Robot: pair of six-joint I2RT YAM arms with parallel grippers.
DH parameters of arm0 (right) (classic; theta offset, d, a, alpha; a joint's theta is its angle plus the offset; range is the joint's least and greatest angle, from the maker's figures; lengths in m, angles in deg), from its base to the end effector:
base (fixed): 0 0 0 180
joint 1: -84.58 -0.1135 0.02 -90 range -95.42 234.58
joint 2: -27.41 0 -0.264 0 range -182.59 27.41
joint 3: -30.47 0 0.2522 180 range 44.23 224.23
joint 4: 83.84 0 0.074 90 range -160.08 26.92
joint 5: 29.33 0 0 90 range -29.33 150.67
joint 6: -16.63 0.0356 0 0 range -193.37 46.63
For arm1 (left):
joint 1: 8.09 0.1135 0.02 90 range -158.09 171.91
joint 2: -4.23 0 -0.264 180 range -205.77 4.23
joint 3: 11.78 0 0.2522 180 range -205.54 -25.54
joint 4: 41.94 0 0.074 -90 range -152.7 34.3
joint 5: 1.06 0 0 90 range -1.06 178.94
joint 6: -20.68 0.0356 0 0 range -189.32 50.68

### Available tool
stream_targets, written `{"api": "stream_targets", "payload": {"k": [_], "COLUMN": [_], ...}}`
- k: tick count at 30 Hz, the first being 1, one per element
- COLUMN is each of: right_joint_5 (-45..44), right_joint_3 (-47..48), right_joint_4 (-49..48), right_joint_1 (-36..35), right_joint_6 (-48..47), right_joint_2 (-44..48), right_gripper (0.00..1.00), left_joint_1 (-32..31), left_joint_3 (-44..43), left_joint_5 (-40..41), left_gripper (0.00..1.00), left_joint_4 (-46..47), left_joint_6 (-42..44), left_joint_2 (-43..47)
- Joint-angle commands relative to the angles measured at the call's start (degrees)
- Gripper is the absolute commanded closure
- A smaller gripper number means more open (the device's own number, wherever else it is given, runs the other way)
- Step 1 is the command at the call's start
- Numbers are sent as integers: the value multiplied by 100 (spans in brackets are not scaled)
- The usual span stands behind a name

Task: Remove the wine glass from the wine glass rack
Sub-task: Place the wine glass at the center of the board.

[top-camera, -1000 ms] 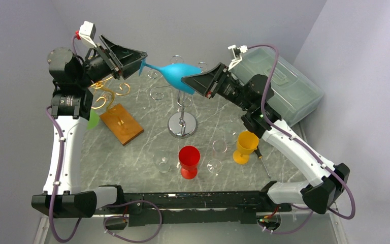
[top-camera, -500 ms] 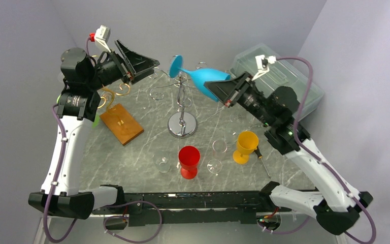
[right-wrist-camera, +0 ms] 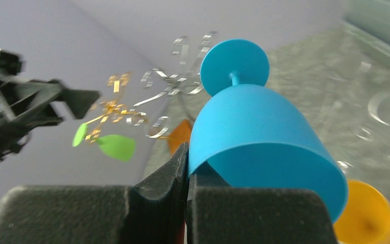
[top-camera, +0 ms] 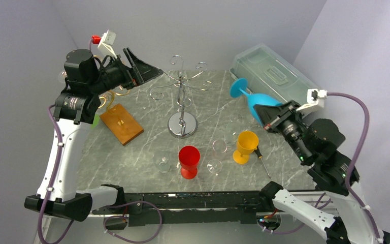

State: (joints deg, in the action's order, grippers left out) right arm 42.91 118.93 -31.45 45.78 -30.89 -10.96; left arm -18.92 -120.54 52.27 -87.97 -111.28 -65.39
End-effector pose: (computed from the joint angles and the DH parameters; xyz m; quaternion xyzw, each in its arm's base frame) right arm 0.0712 0.0433 0.4665 0.1298 0.7087 0.3613 0.5919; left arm 0.2175 -0.0632 0.5079 0.0104 0.7403 -0.4908 0.4594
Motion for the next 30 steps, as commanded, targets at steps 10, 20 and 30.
{"api": "stream_targets", "payload": {"k": [10,20,30], "right_joint_5": [-2877,-2755,-105], "right_joint_3": [760,533,-433], "right_joint_4": [3775,4130,2490], "right_joint_1": [14,429,2845], "right_joint_6": [1189,1429,-120], "right_joint_2": [-451,-1664,-1806], "right_gripper": [100,100,100], "left_joint_1": [-475,-525,-531], "left_joint_3": [-419,-432,-462], "left_joint_5": [588,492,321], "left_gripper": [1,1,1], "left_joint_4": [-892,-1211,-1355], "left_joint_6": [986,1319,1475], "left_joint_2": [144,77,59]}}
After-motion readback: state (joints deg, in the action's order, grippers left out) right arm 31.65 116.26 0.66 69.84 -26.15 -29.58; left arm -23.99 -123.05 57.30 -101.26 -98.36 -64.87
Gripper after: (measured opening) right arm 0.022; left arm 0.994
